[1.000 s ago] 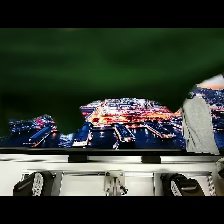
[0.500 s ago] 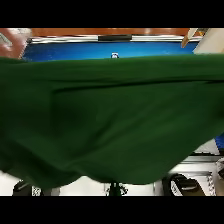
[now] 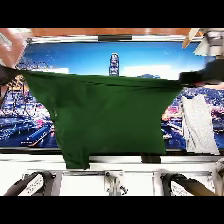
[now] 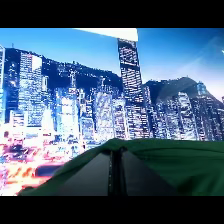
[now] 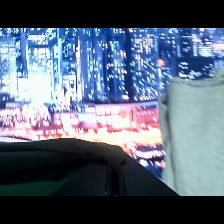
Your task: Fold the shirts.
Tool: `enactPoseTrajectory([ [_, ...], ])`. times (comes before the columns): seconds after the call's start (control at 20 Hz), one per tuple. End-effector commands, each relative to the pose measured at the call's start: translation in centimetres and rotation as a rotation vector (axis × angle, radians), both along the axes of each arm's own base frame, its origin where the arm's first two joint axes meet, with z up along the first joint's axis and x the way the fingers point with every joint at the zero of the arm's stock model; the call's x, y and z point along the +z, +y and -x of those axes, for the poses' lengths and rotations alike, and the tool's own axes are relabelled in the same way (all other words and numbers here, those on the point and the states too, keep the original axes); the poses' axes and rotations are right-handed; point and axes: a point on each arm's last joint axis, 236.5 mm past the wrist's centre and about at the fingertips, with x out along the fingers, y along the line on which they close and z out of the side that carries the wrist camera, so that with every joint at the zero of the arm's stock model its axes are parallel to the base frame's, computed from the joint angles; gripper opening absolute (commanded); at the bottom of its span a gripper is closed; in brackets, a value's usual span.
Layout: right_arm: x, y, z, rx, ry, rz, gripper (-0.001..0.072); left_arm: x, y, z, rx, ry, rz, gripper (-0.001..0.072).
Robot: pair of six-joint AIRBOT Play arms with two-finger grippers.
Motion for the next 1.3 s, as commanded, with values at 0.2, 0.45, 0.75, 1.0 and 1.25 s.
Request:
enactPoseTrajectory([
  [0.2,-9.0,3.1,-12.9,-0.005,-0.211,-0.156,0.0080,-12.3,-2.9,-15.3,0.101,0.017,0.010,0.0033],
  [0.45,-8.6,3.3,-17.2,0.016,-0.395,-0.162,0.0079,-17.8,-0.8,-18.1,0.181,0.058,-0.005,0.0033],
  [0.75,-16.1,3.2,-14.4,-0.070,-0.143,-0.215,0.0080,-22.9,-2.0,-16.9,0.113,0.197,0.011,0.0033],
  [1.0,-16.2,2.6,-9.4,-0.065,0.062,-0.171,0.0079,-23.5,-2.7,-10.9,-0.230,0.362,-0.131,0.0033],
  [1.25,-18.9,4.6,-3.0,-0.055,0.348,-0.230,0.0079,-25.9,-2.2,-5.8,-0.298,0.610,-0.063,0.0033],
])
